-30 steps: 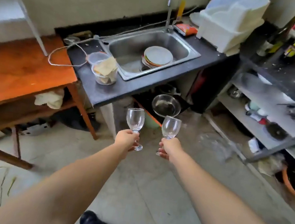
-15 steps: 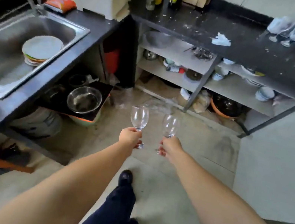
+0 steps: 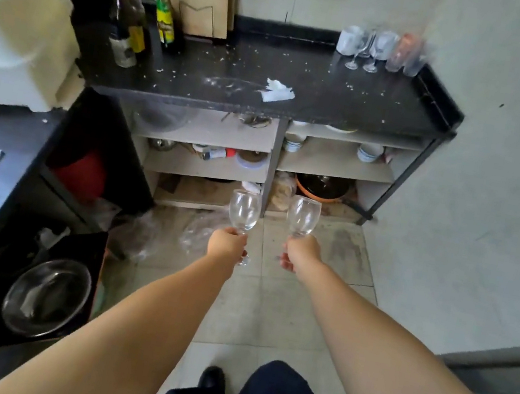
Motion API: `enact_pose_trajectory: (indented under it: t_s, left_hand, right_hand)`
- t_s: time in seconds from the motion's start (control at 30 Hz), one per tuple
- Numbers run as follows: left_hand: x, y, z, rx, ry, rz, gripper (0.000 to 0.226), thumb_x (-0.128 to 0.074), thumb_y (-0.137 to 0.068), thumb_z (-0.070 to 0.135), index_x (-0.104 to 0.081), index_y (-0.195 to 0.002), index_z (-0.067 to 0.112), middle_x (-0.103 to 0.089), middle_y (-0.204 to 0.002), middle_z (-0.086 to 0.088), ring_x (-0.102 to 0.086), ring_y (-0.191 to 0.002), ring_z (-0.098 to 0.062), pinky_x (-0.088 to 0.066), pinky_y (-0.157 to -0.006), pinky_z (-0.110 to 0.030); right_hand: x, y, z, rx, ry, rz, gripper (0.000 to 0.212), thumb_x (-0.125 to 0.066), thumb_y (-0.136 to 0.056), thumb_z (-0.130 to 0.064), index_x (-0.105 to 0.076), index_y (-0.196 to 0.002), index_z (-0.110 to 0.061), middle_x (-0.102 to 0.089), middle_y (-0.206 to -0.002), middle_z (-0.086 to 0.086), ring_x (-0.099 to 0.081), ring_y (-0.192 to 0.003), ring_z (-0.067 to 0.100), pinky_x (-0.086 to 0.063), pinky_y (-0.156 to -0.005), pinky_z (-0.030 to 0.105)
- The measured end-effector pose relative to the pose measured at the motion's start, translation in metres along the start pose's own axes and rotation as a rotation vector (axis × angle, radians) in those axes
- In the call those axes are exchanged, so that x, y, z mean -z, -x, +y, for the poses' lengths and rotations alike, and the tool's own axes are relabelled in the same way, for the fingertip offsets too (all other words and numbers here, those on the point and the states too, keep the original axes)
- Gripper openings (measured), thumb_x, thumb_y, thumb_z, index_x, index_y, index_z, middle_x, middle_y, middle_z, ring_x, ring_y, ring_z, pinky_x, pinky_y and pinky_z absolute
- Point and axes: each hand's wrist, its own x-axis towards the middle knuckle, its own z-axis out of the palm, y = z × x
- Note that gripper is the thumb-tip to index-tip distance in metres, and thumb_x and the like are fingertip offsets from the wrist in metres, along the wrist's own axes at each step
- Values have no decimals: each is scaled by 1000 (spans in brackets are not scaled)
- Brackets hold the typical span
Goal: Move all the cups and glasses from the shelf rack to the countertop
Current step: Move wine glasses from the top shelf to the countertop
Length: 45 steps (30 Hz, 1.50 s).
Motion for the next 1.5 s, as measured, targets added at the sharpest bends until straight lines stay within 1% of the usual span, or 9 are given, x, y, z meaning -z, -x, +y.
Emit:
enact_pose_trajectory:
  t_s: [0.2,0.37,0.6,0.7,0.83,1.0,1.3,1.37,1.5]
  left_hand:
    - [-28,-52,36,-29,-90,-26,11,-50,-93,6,-59,-89,8,-55,-68,-2,-54,-54,-15,-47,-52,-25]
    - [-78,-102,86,-48,-139,-38,25,-51,-94,11,-55,-69,13,-54,-65,-3,-54,-54,-14,-46,-49,-22]
    - [-175,-171,182,-62,-151,-38,19,-47,-91,7,-65,-90,5,-56,-64,-6,-53,-54,-15,-47,-52,-24]
    - [-220,-198,227,-74,-96,-55,15,-50,-93,7,-63,-86,7,-57,-65,-5,-55,-58,-17,-56,-65,-34]
    - [-267,-225,279,-99,-85,-83,13,-50,-93,7,-59,-85,9,-55,-67,-3,-54,-56,-14,-47,-51,-25]
    - [-311,-280,329,-79,-70,-115,17,-49,-91,4,-59,-78,7,-55,-67,-5,-53,-54,-16,-50,-53,-26]
    - [-387,-385,429,-57,-100,-184,22,-50,-91,3,-55,-70,12,-54,-71,-5,-56,-45,-14,-52,-62,-28]
    - [-409,-400,446,-80,-139,-206,19,-53,-88,4,-59,-72,10,-57,-72,-6,-57,-58,-19,-51,-71,-33]
    - [-461,-423,465,-59,-205,-233,17,-56,-84,8,-60,-67,10,-54,-63,-6,-54,-71,-24,-44,-69,-32]
  right_hand:
    - [15,-53,-30,-51,-9,71,29,-38,-98,-8,-52,-123,-2,-49,-69,4,-48,-50,17,-42,-43,26]
    - [36,-124,-75,-80,10,90,29,-39,-98,-8,-55,-121,-2,-52,-72,9,-51,-52,18,-45,-40,24]
    - [91,-232,-168,-21,-32,97,10,-43,-96,-9,-53,-100,-9,-57,-92,11,-50,-52,18,-46,-37,22]
    - [121,-275,-208,-14,-36,110,11,-44,-97,-8,-53,-103,-7,-58,-90,12,-51,-51,20,-43,-36,23]
    - [155,-317,-252,-35,-49,133,13,-40,-98,-9,-51,-102,-6,-58,-91,16,-55,-53,20,-39,-27,15]
    - [171,-376,-298,-17,-107,143,15,-37,-97,-4,-50,-103,-7,-50,-81,6,-49,-56,16,-47,-48,27]
    - [200,-487,-389,-11,-222,179,12,-40,-96,-4,-50,-94,-9,-49,-78,5,-45,-56,16,-46,-51,26]
    - [213,-510,-399,10,-204,223,10,-45,-95,-8,-53,-92,-12,-54,-82,8,-51,-62,18,-47,-51,26]
    - [249,-557,-415,51,-128,296,7,-56,-88,-14,-59,-82,-17,-61,-90,10,-59,-83,24,-54,-83,45]
